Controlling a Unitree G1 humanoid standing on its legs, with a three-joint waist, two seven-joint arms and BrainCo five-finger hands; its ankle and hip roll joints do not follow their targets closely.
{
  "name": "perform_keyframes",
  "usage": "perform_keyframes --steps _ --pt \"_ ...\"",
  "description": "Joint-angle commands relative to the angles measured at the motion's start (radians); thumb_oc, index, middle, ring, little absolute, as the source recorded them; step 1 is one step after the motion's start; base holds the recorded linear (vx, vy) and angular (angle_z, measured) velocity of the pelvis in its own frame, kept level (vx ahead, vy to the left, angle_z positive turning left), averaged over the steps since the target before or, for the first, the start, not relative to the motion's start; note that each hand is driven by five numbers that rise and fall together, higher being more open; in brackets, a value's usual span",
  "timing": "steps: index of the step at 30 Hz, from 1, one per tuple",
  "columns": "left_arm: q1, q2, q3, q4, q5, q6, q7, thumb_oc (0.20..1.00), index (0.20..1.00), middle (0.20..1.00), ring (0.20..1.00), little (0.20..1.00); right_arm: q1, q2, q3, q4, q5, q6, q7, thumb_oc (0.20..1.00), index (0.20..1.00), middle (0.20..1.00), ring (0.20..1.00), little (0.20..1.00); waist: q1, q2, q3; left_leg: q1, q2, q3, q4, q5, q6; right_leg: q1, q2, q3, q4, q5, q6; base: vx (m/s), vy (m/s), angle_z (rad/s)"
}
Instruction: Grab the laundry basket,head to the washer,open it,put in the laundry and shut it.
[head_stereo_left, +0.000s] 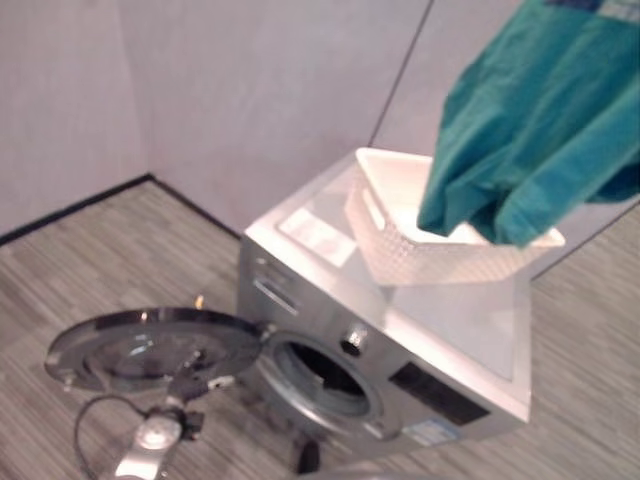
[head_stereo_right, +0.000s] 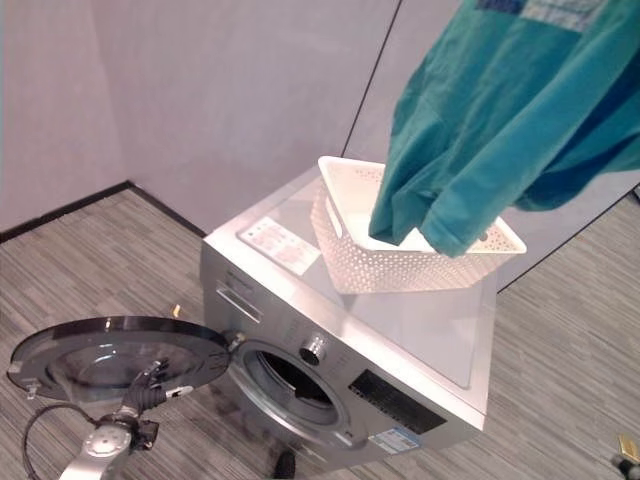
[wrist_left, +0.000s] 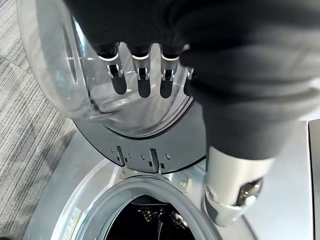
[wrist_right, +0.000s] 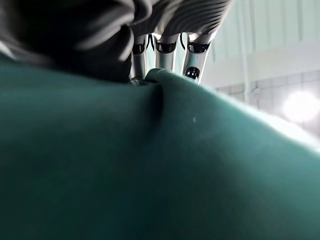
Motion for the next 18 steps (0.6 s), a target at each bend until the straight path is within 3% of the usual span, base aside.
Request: perform_keyframes --steps 1,4,5,9,10,11,12,14,18 --pt "-0.057 0.052 0.015 -0.014 -0.024 -0.043 0.002 1.0 1.0 1.0 1.0 1.0 -0.21 -0.037 0.057 0.092 0.061 0.004 -0.036 0.2 0.2 0.2 0.2 0.2 -0.01 -0.005 0.035 -0.007 -0.048 0.07 0.033 -0.035 0.098 0.062 -0.092 0.039 0.069 -0.084 0.134 -0.02 0.063 -0.04" --pt "-0.067 0.046 0.014 0.0 -0.021 -0.042 0.004 1.0 1.0 1.0 1.0 1.0 -0.209 -0.054 0.057 0.025 0.038 0.009 -0.039 0.2 0.2 0.2 0.2 0.2 -0.018 0.003 0.032 -0.007 -0.058 0.073 0.051 -0.046 0.106 0.06 -0.098 0.052 0.079 -0.084 0.136 -0.05 0.084 -0.1" --pt "-0.084 0.025 0.006 0.015 -0.019 -0.042 0.008 1.0 1.0 1.0 1.0 1.0 -0.194 -0.072 0.041 -0.055 0.01 0.018 -0.044 0.2 0.2 0.2 0.2 0.2 -0.021 0.023 0.043 -0.003 -0.075 0.089 0.066 -0.057 0.12 0.05 -0.105 0.074 0.091 -0.073 0.142 -0.09 0.177 -0.24" --pt "-0.085 0.017 0.011 0.007 -0.034 -0.051 0.012 1.0 1.0 1.0 1.0 1.0 -0.132 -0.061 -0.056 -0.155 -0.015 0.019 -0.055 0.2 0.2 0.2 0.2 0.2 -0.036 0.051 0.085 -0.023 -0.098 0.133 0.102 -0.057 0.143 -0.001 -0.113 0.126 0.119 -0.015 0.151 -0.17 0.138 -0.57" --pt "-0.089 0.024 0.015 0.013 -0.034 -0.048 0.014 1.0 1.0 1.0 1.0 1.0 -0.102 -0.05 -0.118 -0.213 -0.009 0.005 -0.057 0.2 0.2 0.2 0.2 0.2 -0.026 0.083 0.106 -0.047 -0.092 0.168 0.122 -0.059 0.156 0.002 -0.102 0.096 0.174 -0.072 0.132 -0.33 0.177 -0.87" --pt "-0.085 0.027 0.023 0.013 -0.039 -0.048 0.015 1.0 1.0 1.0 1.0 1.0 -0.084 -0.045 -0.148 -0.238 -0.009 0.002 -0.059 0.2 0.2 0.2 0.2 0.2 -0.02 0.091 0.111 -0.058 -0.087 0.182 0.131 -0.057 0.158 0.006 -0.098 0.076 0.207 -0.104 0.118 -0.38 0.212 -1.28" --pt "-0.081 0.031 0.037 0.015 -0.051 -0.042 0.021 1.0 1.0 1.0 1.0 1.0 -0.041 -0.027 -0.214 -0.293 -0.017 -0.007 -0.065 0.2 0.2 0.2 0.2 0.2 -0.006 0.113 0.121 -0.094 -0.079 0.211 0.149 -0.035 0.17 0.018 -0.086 0.026 0.318 -0.163 0.093 -0.27 0.142 -1.1" --pt "-0.072 0.03 0.051 0.024 -0.05 -0.037 0.024 1.0 1.0 1.0 1.0 1.0 0.001 -0.018 -0.274 -0.347 -0.043 -0.01 -0.067 0.2 0.2 0.2 0.2 0.2 0.004 0.122 0.116 -0.104 -0.073 0.233 0.155 -0.036 0.178 0.03 -0.077 0.011 0.41 -0.22 0.082 -0.17 0.084 -0.69" --pt "-0.05 0.017 0.075 0.026 -0.055 -0.032 0.033 1.0 1.0 1.0 1.0 1.0 0.145 0.007 -0.43 -0.446 -0.114 -0.009 -0.059 0.2 0.2 0.2 0.2 0.2 0.043 0.119 0.091 -0.144 -0.081 0.293 0.171 -0.013 0.2 0.094 -0.084 -0.032 0.509 -0.247 0.075 -0.17 0.031 -0.4"
